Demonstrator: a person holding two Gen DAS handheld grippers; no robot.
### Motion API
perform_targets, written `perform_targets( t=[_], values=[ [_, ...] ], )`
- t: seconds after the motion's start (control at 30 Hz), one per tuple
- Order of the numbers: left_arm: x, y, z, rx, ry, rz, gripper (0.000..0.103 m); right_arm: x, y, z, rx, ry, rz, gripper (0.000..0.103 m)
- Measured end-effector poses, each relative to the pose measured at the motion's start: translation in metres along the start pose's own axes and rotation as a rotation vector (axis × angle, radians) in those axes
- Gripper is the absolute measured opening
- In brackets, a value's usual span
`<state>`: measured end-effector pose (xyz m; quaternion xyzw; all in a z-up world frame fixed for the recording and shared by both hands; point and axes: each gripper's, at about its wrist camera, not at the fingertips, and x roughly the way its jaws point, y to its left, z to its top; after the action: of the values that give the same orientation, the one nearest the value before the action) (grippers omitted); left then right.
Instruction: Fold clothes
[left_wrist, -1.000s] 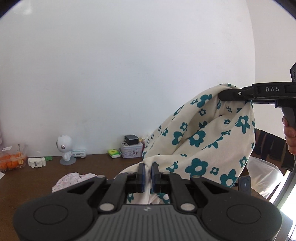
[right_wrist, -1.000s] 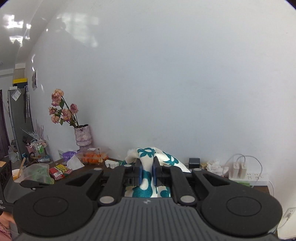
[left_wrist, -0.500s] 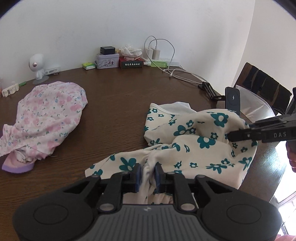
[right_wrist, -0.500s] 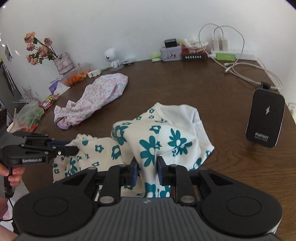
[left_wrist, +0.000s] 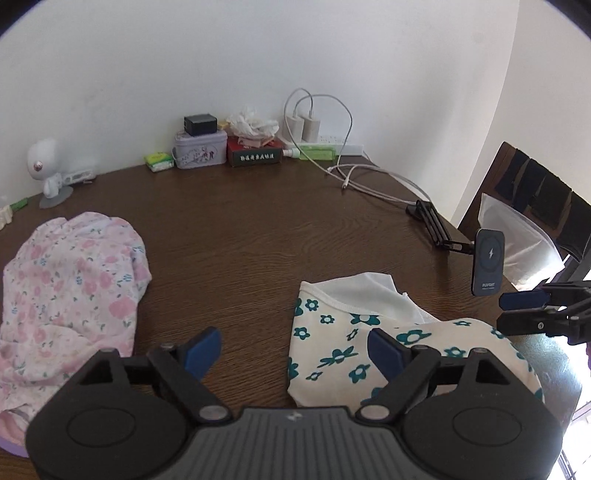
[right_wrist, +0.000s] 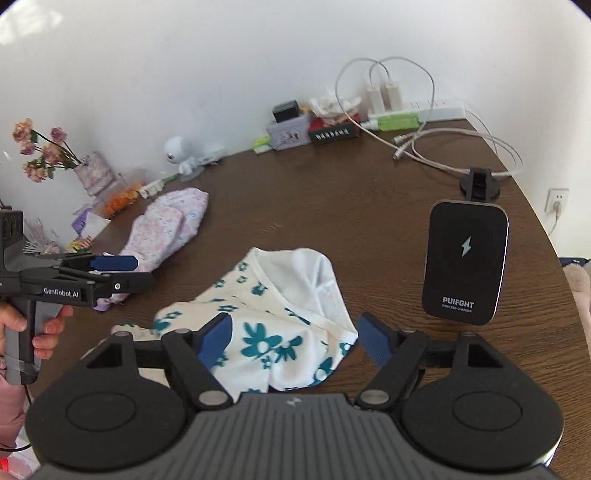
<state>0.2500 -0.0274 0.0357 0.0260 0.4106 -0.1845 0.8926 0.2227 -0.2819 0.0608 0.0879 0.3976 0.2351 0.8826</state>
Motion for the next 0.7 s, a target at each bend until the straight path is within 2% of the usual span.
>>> perform_targets(
  t=[0.17, 0.27, 0.5, 0.63, 0.7],
  values=[
    [0.053, 0.000, 0.015, 0.022, 0.048, 0.007, 0.082, 0.037, -0.013, 0.001, 0.007, 0.060, -0.042, 0.070],
    [0.069, 0.001, 0.019, 0.019, 0.067, -0.010, 0.082, 0.044, -0.016, 0.001, -0.007, 0.069, -0.034, 0.070],
    [0.092, 0.000, 0.020, 0.022, 0.089, -0.036, 0.071, 0.046, -0.020, -0.002, -0.016, 0.069, 0.001, 0.070],
    [0.099, -0.001, 0.020, 0.026, 0.087, -0.044, 0.054, 0.045, -0.021, -0.003, -0.027, 0.064, 0.008, 0.070],
    [0.100, -0.002, 0.021, 0.025, 0.081, -0.057, 0.039, 0.044, -0.021, -0.004, -0.030, 0.061, 0.012, 0.070]
  ],
)
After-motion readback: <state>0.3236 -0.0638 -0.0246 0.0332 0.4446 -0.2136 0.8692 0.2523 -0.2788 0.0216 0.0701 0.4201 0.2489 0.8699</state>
